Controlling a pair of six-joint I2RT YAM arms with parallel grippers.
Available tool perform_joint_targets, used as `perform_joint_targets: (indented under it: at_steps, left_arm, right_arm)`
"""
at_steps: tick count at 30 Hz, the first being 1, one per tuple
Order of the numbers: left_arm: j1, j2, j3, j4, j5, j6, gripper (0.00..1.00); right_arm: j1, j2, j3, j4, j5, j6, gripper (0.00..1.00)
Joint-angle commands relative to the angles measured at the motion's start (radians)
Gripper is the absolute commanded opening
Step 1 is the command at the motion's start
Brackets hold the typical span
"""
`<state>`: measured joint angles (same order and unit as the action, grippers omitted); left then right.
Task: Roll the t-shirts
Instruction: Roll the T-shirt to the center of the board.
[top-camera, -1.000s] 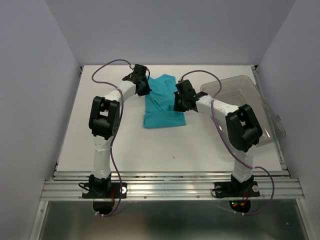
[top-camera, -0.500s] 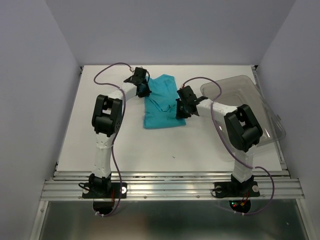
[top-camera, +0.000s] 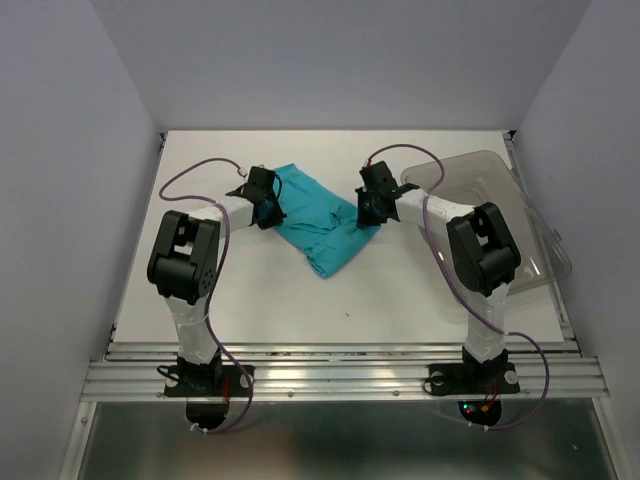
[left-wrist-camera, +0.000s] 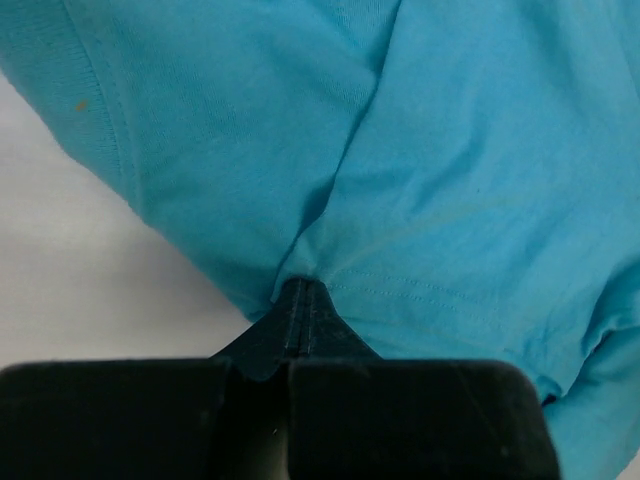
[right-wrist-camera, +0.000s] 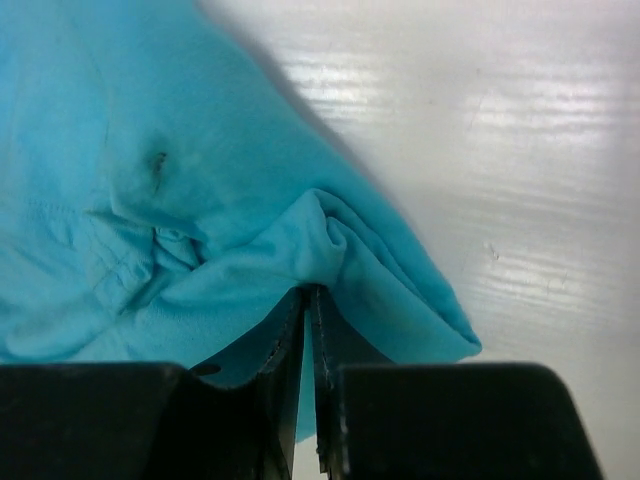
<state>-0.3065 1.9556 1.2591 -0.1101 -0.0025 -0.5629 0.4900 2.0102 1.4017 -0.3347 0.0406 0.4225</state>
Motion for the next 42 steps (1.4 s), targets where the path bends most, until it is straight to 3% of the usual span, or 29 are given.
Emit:
perform_joint_targets:
  at_steps: [1,7,13,18,23,27,32,36,42]
  left_arm:
    - [-0.017,-0.157,-0.202,-0.082,-0.040,-0.048,0.00]
    - [-0.029,-0.492,-0.412,-0.146,-0.051,-0.084,0.00]
    - [-0.040,-0.748,-0.426,-0.194,-0.048,-0.094,0.07]
    - [-0.046,-0.738,-0.395,-0.200,-0.024,-0.091,0.07]
    - [-0.114,-0.715,-0.360,-0.215,-0.073,-0.106,0.08]
    - [-0.195,-0.698,-0.302,-0.264,-0.152,-0.118,0.24]
    - [-0.272,-0.678,-0.231,-0.324,-0.226,-0.121,0.36]
    - [-0.276,-0.663,-0.213,-0.338,-0.240,-0.123,0.37]
    - [-0.278,-0.676,-0.204,-0.347,-0.258,-0.123,0.38]
  right_arm:
    - [-0.008,0.050,0.062,-0.023,-0.004,-0.077,0.13]
    - [-0.008,-0.013,0.080,-0.024,-0.068,-0.102,0.13]
    - [-0.008,-0.160,-0.007,0.002,-0.168,-0.038,0.15]
    - [0.005,-0.281,-0.176,0.109,-0.275,0.071,0.16]
    - [0.038,-0.217,-0.277,0.144,-0.268,0.099,0.15]
    - [0.038,-0.143,-0.264,0.122,-0.228,0.073,0.14]
    - [0.038,-0.223,-0.233,0.062,-0.151,0.042,0.16]
    - [0.038,-0.301,-0.207,0.043,-0.172,0.038,0.16]
    - [0.058,-0.286,-0.230,0.071,-0.219,0.065,0.17]
